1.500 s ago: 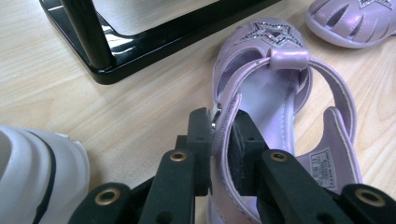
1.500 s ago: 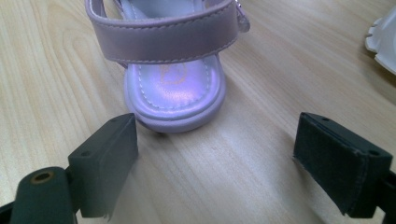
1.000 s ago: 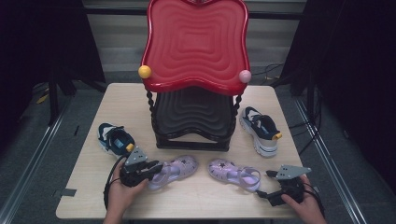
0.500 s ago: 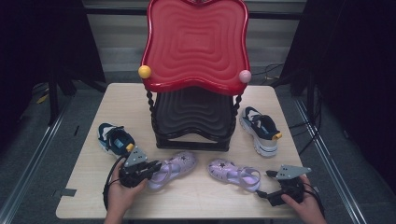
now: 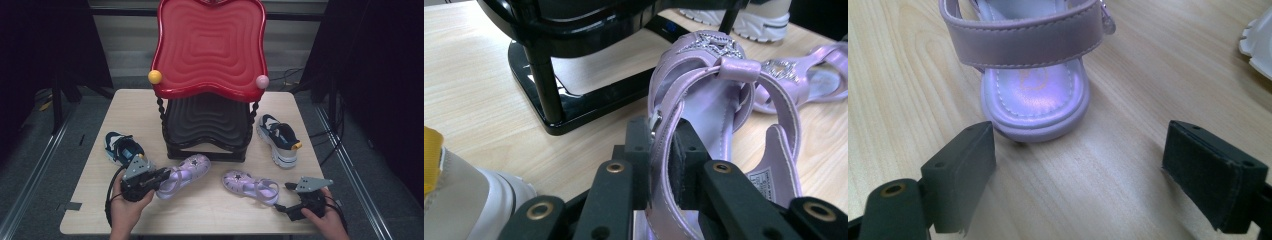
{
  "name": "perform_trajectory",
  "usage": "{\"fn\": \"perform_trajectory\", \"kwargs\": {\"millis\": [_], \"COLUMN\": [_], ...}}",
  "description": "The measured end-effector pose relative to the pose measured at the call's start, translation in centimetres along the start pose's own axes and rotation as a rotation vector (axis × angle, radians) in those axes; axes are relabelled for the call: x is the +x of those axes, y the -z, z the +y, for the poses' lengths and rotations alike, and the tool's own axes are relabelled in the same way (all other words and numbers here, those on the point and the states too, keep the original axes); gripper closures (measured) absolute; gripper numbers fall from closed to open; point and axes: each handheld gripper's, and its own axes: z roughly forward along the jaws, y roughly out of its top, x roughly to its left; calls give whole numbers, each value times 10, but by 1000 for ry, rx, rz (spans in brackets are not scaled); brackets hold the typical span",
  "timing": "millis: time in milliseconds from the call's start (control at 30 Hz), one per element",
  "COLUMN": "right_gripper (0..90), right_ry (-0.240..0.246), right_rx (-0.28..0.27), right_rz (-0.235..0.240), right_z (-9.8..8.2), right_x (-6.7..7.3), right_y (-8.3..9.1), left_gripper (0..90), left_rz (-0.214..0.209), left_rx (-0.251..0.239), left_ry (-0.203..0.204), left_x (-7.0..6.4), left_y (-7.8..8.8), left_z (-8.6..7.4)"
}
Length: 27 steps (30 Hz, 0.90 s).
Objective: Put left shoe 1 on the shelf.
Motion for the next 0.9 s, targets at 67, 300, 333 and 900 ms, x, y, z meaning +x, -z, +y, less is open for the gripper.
{"fn": "perform_trajectory", "kwargs": {"millis": [67, 300, 333, 900], "right_gripper": [131, 131, 131, 131], "right_ry": [-2, 0, 0, 0], "right_rx": [-1, 0, -1, 0], "right_rz": [0, 0, 0, 0], "right_z": [0, 0, 0, 0], "right_x": [0, 0, 0, 0], "right_y": [0, 0, 0, 0], "left_gripper": [804, 803, 803, 802], "left_rz": [0, 20, 26, 98], "left_rx": [-3, -39, -46, -110], "left_ry": [12, 45, 43, 86], "left_x": [-1, -4, -5, -11], "left_y": [2, 11, 13, 20], "left_z": [3, 13, 15, 42]}}
